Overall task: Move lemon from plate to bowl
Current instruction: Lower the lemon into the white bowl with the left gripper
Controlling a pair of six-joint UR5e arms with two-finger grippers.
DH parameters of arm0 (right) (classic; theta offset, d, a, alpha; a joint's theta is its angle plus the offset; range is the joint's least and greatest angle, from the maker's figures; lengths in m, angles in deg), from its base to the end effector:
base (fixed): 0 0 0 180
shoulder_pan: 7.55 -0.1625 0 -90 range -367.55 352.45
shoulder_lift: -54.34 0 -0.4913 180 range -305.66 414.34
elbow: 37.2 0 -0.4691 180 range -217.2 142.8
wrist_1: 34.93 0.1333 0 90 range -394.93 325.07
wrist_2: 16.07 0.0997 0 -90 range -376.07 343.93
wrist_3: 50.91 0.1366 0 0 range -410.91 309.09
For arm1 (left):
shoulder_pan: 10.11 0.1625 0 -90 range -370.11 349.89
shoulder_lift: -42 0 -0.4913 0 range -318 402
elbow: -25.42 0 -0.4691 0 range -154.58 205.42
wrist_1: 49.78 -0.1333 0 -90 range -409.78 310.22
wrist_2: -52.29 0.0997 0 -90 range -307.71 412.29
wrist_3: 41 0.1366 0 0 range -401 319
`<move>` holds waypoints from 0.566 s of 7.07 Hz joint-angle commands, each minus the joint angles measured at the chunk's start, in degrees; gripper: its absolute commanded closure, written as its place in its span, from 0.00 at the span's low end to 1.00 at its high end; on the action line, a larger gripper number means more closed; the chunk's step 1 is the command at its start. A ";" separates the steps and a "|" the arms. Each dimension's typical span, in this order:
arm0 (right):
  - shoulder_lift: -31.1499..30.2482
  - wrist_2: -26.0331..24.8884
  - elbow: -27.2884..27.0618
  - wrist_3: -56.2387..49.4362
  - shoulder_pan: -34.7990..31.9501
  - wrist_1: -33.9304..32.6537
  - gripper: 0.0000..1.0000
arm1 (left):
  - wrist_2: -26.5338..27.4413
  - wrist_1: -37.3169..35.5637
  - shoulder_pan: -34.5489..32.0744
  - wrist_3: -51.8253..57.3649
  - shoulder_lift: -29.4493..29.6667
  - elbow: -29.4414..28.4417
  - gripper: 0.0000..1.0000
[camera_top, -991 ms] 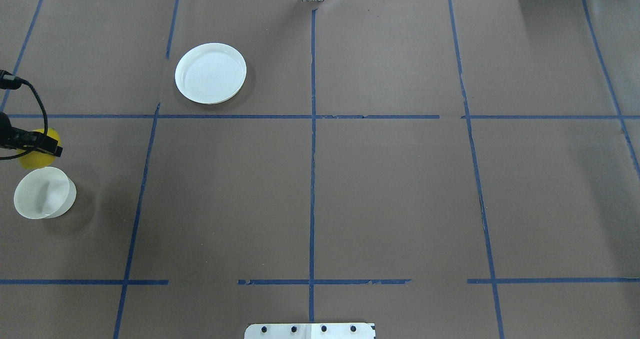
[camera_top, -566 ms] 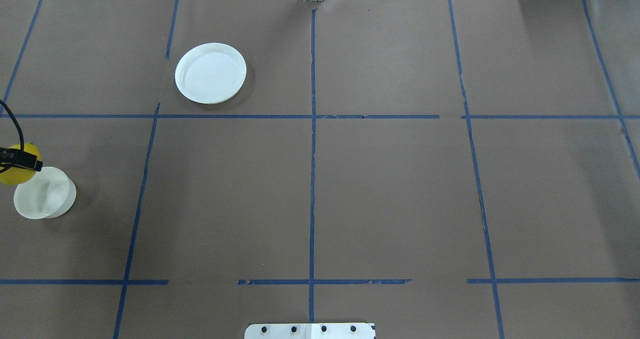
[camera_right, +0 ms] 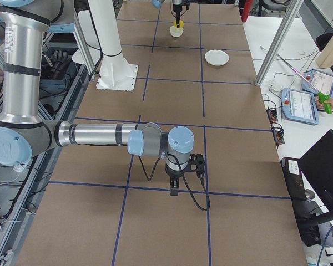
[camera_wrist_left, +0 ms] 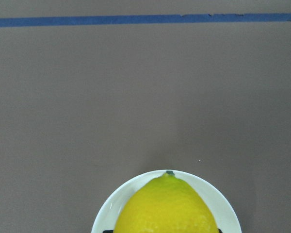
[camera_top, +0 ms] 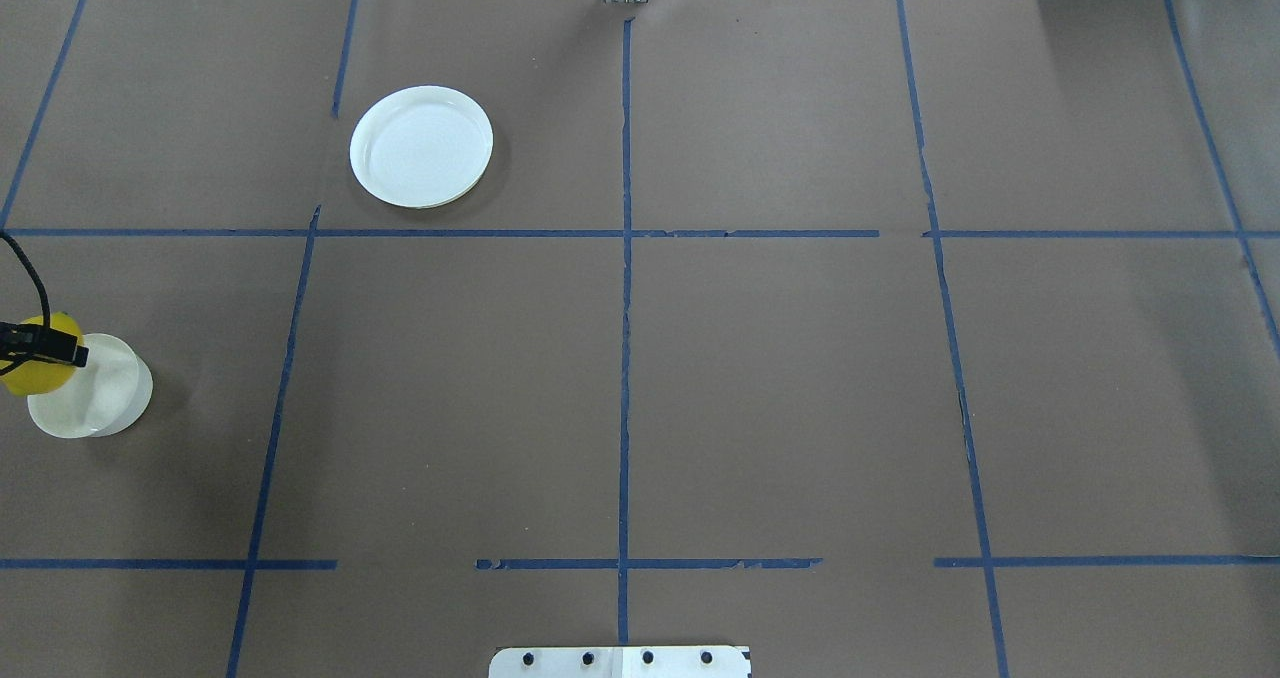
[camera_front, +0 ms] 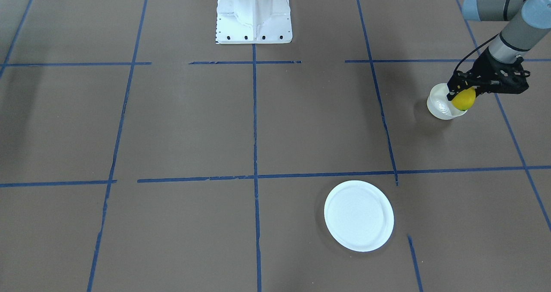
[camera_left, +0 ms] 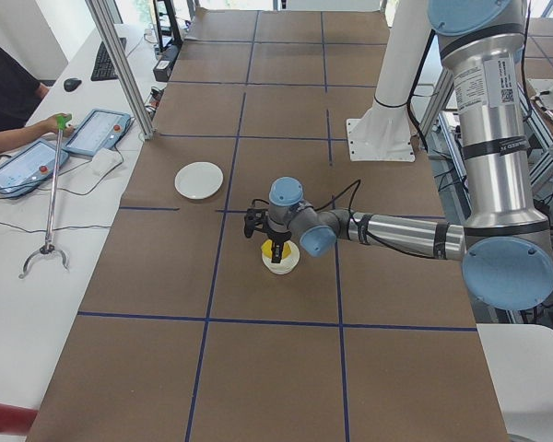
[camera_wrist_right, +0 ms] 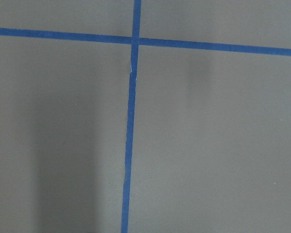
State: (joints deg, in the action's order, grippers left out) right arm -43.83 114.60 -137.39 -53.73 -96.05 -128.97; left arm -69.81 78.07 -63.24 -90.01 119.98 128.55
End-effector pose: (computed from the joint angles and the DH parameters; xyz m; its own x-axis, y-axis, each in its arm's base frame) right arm 0.0313 -0.4960 0.7393 0.7566 -0.0460 0.6522 0.0635 0.9980 -0.0032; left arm 0.2616 -0.4500 0.6612 0.6652 0.0392 -0.7457 0.0542 0.9935 0.1005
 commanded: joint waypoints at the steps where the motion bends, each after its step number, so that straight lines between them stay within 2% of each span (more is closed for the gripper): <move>1: 0.00 -0.06 0.00 0.00 0.00 0.00 0.00 | 0.01 0.03 1.18 -0.30 0.16 -0.13 0.67; 2: 0.00 -0.06 0.00 0.00 0.00 0.00 0.00 | 0.01 0.64 1.18 0.31 0.16 -0.56 0.01; 4: 0.00 -0.06 0.00 0.00 0.00 0.00 0.00 | -0.60 3.01 1.18 2.16 0.24 -1.88 0.00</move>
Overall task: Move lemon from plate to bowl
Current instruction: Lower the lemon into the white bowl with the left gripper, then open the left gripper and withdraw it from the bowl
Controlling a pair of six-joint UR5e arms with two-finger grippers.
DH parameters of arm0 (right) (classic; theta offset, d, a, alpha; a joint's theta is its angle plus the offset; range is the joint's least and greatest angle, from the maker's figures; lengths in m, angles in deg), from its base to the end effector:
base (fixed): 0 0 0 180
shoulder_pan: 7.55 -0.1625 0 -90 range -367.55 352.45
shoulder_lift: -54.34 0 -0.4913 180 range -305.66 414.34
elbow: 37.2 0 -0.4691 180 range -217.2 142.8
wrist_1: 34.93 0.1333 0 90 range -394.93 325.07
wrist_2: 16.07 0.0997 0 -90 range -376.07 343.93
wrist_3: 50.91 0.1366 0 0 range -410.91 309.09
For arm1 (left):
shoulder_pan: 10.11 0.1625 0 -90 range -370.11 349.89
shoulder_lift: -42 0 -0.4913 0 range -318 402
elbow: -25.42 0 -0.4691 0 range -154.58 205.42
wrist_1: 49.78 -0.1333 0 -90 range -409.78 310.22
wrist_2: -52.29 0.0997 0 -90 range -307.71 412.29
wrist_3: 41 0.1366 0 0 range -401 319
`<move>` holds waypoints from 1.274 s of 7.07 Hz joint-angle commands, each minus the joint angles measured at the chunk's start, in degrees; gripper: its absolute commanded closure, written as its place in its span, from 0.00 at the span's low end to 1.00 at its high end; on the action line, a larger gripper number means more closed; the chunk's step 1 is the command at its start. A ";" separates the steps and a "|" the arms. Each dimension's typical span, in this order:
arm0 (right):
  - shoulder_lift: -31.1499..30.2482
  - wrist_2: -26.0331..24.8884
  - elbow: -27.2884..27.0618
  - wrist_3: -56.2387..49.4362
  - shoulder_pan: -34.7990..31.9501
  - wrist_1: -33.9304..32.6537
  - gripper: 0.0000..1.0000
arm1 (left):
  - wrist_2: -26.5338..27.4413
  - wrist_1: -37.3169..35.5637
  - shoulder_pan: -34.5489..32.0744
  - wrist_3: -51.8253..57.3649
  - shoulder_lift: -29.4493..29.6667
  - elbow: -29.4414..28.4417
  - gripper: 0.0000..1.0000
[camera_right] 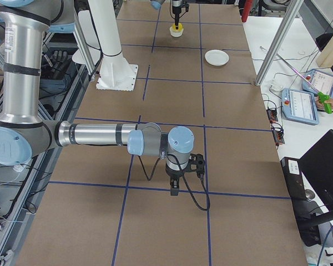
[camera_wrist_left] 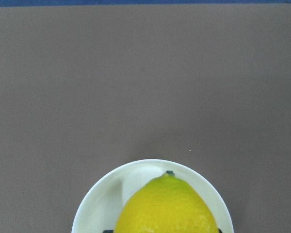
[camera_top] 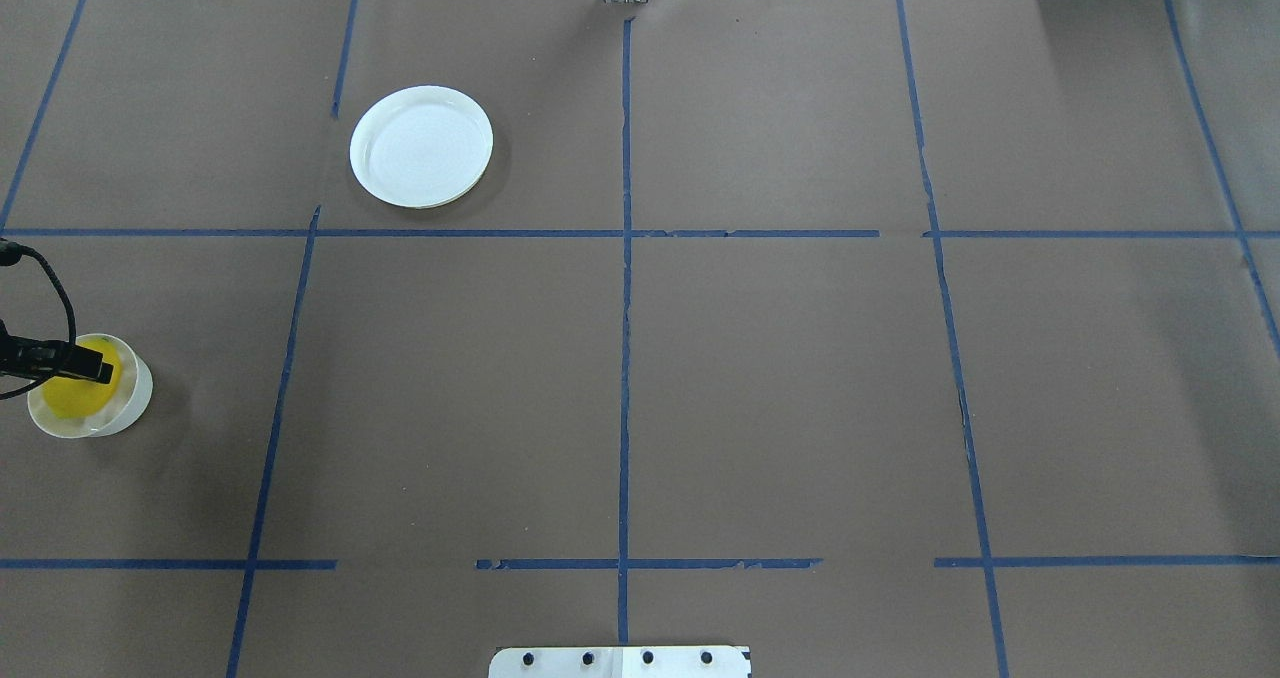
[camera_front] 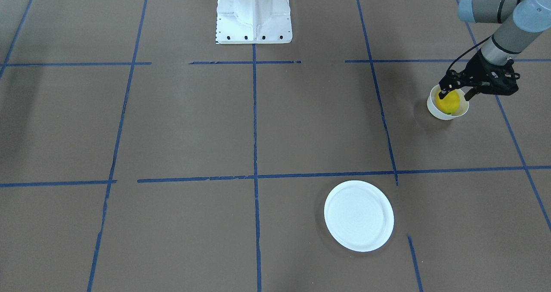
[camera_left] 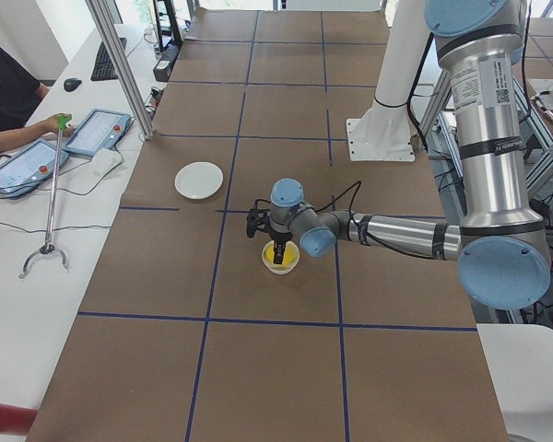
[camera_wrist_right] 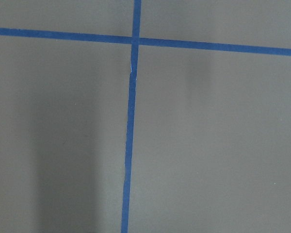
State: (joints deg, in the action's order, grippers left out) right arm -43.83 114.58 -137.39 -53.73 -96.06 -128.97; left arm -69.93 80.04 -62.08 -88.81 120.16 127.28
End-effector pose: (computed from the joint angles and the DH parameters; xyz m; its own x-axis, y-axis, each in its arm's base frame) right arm 0.0314 -0.4960 0.7394 0.7568 -0.0459 0.6520 0.0633 0.9980 -0.0032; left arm 0.2720 -0.4460 0.6680 0.6567 0.0826 -0.7496 0.0201 0.9917 0.1269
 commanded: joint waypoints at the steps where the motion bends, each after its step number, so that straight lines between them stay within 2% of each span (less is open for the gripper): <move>1: 0.00 -0.04 0.00 0.00 0.00 0.00 0.00 | -0.66 0.97 -0.05 1.05 0.24 -0.17 0.00; 2: 0.00 0.05 0.00 0.00 0.00 0.00 0.00 | -2.40 0.70 -0.23 1.05 0.42 0.53 0.00; 3: 0.00 -0.04 0.00 0.00 0.00 0.00 0.00 | -6.33 0.61 -1.19 1.40 0.24 2.01 0.00; 6: 0.00 -0.04 0.00 0.00 0.00 0.00 0.00 | -7.16 -1.92 -13.46 18.39 -0.28 3.43 0.00; 9: 0.00 -0.04 0.00 0.00 0.00 0.00 0.00 | -8.74 -20.26 -25.33 40.36 3.13 2.74 0.00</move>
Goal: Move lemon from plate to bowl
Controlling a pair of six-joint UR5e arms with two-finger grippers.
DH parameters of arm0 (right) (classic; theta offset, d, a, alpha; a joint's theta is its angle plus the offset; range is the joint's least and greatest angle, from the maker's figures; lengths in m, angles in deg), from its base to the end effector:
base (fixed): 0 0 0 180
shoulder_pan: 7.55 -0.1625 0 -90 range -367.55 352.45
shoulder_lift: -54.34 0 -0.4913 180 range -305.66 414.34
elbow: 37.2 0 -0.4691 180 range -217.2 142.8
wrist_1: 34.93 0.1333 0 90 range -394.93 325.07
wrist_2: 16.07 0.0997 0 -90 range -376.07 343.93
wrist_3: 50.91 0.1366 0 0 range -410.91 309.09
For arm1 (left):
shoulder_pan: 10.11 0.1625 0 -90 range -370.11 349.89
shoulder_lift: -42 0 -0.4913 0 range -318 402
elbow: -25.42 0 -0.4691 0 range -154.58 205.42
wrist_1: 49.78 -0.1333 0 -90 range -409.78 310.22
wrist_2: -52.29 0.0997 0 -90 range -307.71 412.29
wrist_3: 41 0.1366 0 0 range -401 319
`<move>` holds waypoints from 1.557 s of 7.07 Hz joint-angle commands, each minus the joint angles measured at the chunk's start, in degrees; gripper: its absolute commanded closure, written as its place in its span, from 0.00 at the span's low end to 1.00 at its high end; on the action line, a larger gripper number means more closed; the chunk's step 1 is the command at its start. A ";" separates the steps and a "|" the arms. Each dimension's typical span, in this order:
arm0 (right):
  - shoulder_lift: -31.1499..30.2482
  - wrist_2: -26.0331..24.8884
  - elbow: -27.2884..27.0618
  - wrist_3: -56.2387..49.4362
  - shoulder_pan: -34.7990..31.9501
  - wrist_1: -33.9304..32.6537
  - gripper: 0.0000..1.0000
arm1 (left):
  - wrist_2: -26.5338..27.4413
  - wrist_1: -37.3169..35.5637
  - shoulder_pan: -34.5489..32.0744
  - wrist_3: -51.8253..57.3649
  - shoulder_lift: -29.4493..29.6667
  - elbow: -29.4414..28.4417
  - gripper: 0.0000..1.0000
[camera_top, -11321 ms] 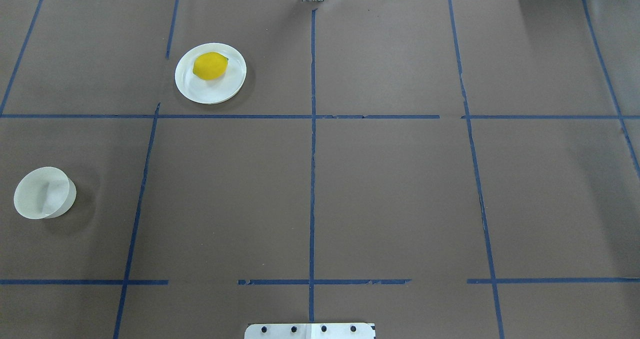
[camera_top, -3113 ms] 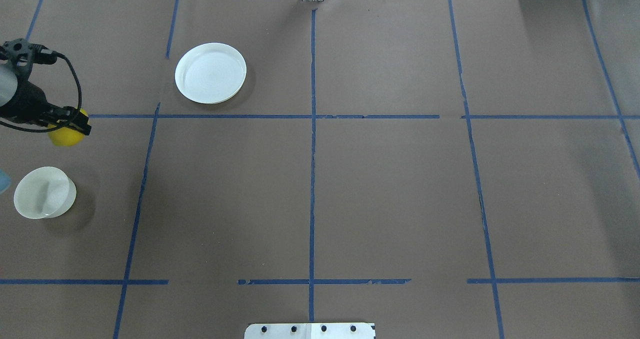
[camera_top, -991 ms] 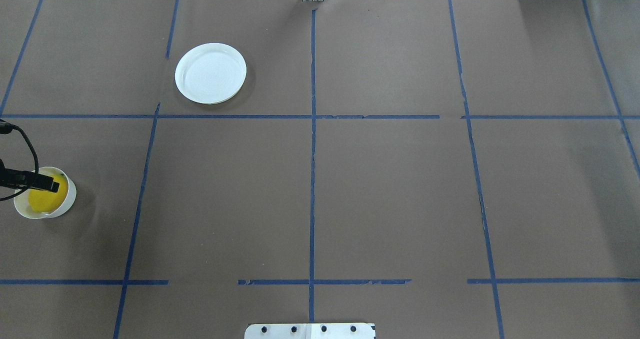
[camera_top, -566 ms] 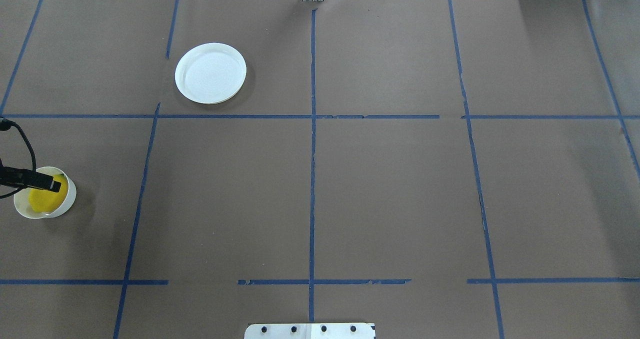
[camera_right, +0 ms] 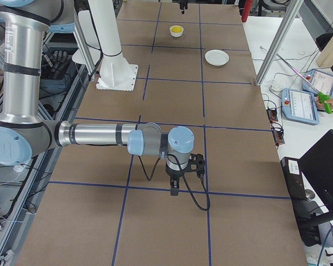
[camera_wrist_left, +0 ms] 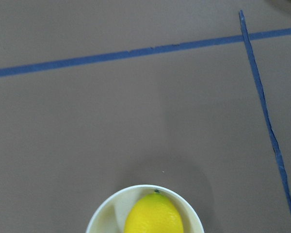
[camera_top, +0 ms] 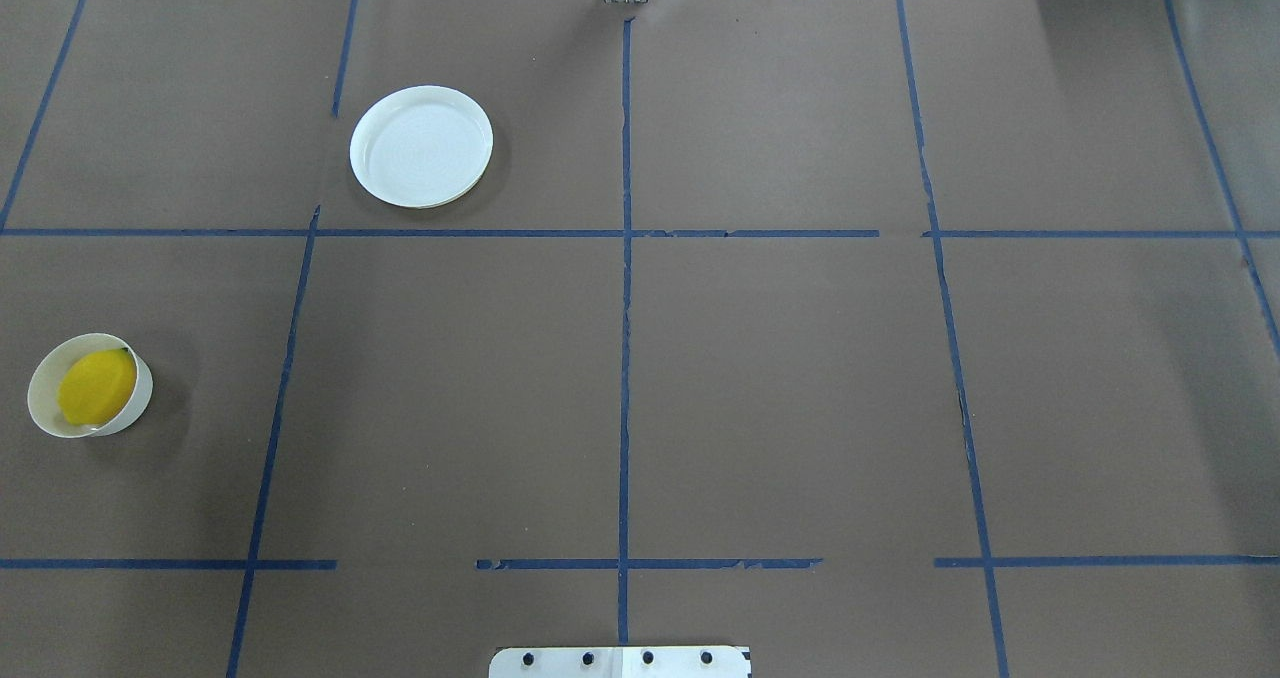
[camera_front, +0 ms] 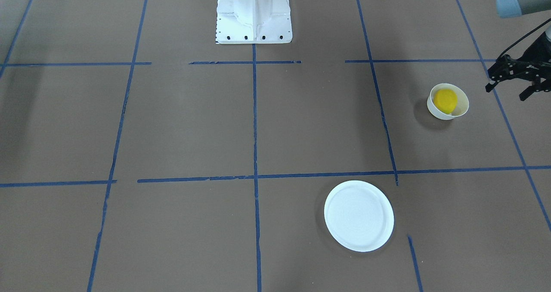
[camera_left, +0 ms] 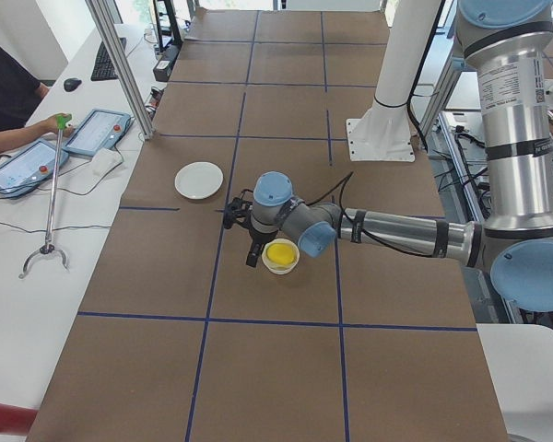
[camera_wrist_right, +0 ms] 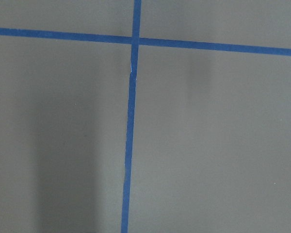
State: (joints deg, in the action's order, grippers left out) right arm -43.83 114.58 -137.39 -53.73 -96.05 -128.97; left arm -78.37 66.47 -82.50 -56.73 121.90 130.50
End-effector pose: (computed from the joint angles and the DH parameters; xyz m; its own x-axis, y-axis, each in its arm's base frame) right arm 0.0313 -0.4960 0.7394 0.7568 -0.0461 0.6520 0.0635 0.9980 -0.0032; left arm 0.1151 -0.5092 0.6424 0.6677 0.3099 -0.6768 -0.0807 0.9340 0.3480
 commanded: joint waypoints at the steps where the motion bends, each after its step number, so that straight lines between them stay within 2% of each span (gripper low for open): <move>1: 0.00 0.05 0.00 0.00 0.00 0.00 0.00 | -0.56 -14.04 -10.34 14.43 2.70 -0.66 0.00; 2: 0.00 -0.04 0.00 0.00 0.00 0.00 0.00 | -1.70 -20.20 -13.09 17.71 3.50 -0.49 0.00; 4: 0.00 -0.04 0.00 0.00 0.00 0.00 0.00 | -1.79 -24.28 -14.35 18.71 2.37 -3.28 0.00; 7: 0.00 0.05 0.00 0.00 0.00 0.00 0.00 | -1.71 -30.09 -18.56 18.80 1.13 -3.65 0.00; 11: 0.00 -0.04 0.00 0.00 0.00 0.00 0.00 | -3.38 -30.46 -20.50 21.35 -0.19 -4.53 0.00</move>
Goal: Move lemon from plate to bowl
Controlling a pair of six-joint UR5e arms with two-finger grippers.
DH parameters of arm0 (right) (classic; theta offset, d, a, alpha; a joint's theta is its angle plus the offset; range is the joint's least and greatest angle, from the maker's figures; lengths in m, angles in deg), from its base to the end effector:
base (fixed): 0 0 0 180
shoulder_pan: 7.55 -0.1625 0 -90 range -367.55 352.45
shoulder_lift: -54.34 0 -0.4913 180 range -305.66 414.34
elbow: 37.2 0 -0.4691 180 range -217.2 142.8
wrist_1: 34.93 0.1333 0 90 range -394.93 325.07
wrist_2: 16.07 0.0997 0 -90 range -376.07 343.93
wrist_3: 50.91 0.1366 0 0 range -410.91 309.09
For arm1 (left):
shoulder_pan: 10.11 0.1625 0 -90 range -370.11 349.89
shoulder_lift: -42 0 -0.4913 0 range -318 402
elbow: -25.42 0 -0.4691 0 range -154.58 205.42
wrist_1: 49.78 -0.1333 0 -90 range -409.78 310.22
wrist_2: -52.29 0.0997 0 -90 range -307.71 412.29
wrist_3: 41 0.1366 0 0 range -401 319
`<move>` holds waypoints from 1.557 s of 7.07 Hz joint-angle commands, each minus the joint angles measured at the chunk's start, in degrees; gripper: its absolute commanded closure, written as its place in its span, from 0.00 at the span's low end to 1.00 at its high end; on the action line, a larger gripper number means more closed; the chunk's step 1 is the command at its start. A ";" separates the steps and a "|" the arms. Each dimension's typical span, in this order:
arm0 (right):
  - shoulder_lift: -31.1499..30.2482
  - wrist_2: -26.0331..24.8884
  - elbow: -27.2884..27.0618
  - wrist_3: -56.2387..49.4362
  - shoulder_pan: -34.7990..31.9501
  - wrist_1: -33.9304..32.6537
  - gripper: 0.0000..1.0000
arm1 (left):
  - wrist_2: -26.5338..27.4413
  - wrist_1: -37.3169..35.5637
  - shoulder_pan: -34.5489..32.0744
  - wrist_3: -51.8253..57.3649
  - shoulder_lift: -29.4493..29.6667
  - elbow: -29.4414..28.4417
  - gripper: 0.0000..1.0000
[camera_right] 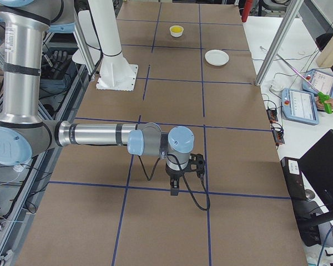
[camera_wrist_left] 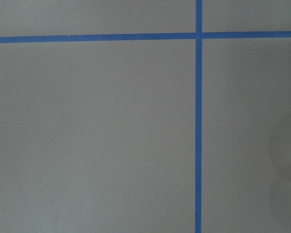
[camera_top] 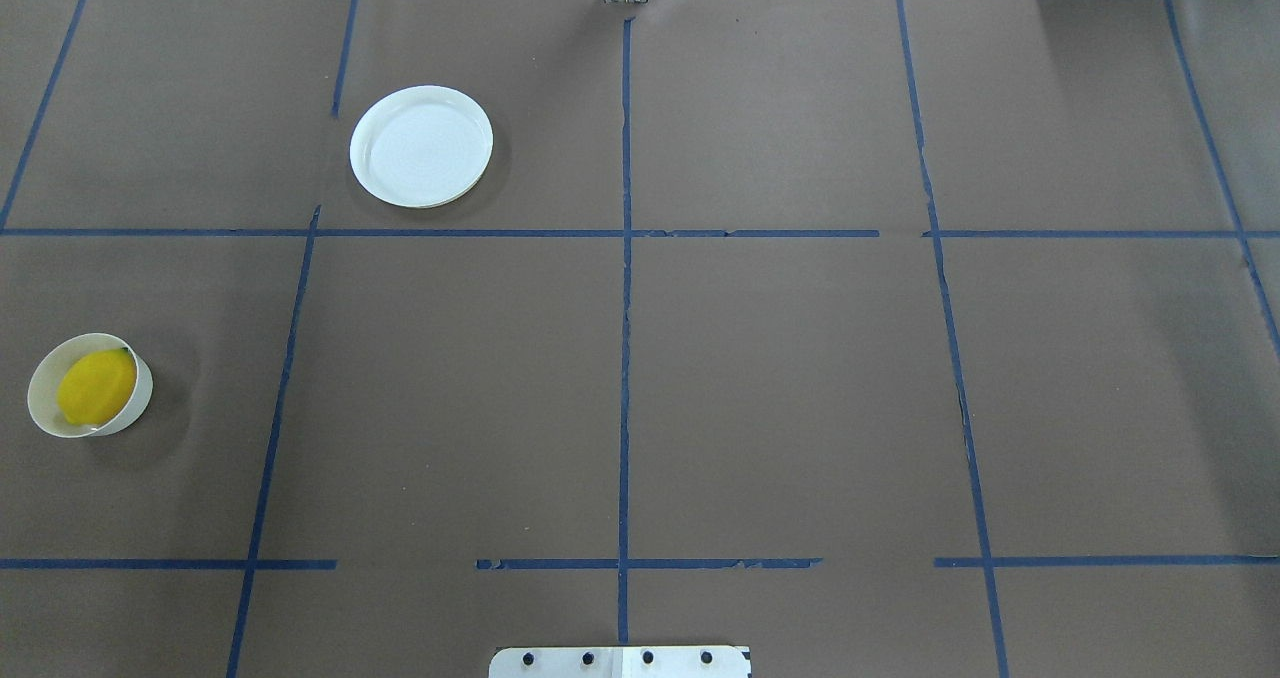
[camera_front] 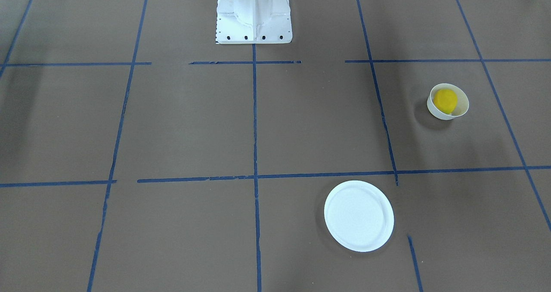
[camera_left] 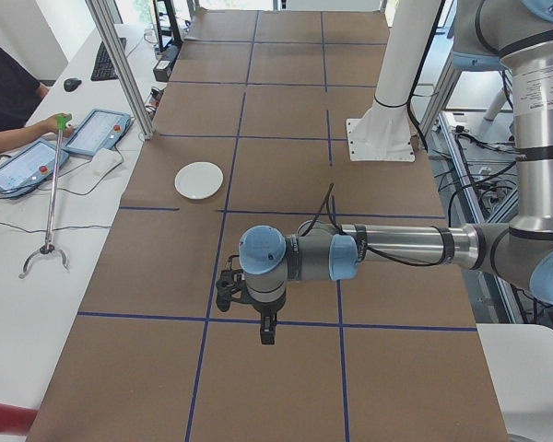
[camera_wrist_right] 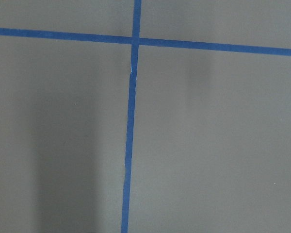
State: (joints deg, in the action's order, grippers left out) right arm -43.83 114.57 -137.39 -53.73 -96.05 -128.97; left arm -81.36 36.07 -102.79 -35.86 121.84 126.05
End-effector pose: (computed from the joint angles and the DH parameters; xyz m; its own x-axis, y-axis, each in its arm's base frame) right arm 0.0314 -0.4960 0.7394 0.7570 -0.0461 0.6518 0.0635 0.9980 -0.0032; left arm -0.0612 -0.4732 0.7473 0.7220 0.0115 -0.6918 -0.0181 0.9998 -0.0022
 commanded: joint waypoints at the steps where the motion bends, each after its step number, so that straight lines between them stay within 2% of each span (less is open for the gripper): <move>1: 0.00 0.06 0.00 0.00 0.00 0.00 0.00 | -0.39 0.02 -0.22 0.48 -0.12 0.01 0.00; 6: 0.00 0.06 0.00 0.00 0.00 0.00 0.00 | -0.65 0.64 -0.04 0.57 0.93 -0.26 0.00; 8: 0.00 0.06 0.00 0.00 0.00 0.00 0.00 | -3.63 0.73 -0.04 0.57 0.85 -0.43 0.00; 11: 0.00 -0.03 0.00 0.00 0.00 0.00 0.00 | -3.64 0.73 -0.04 0.57 0.85 -0.43 0.00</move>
State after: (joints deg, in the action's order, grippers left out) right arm -43.83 114.55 -137.39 -53.73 -96.05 -128.97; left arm -84.95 36.83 -102.83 -35.29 122.69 125.62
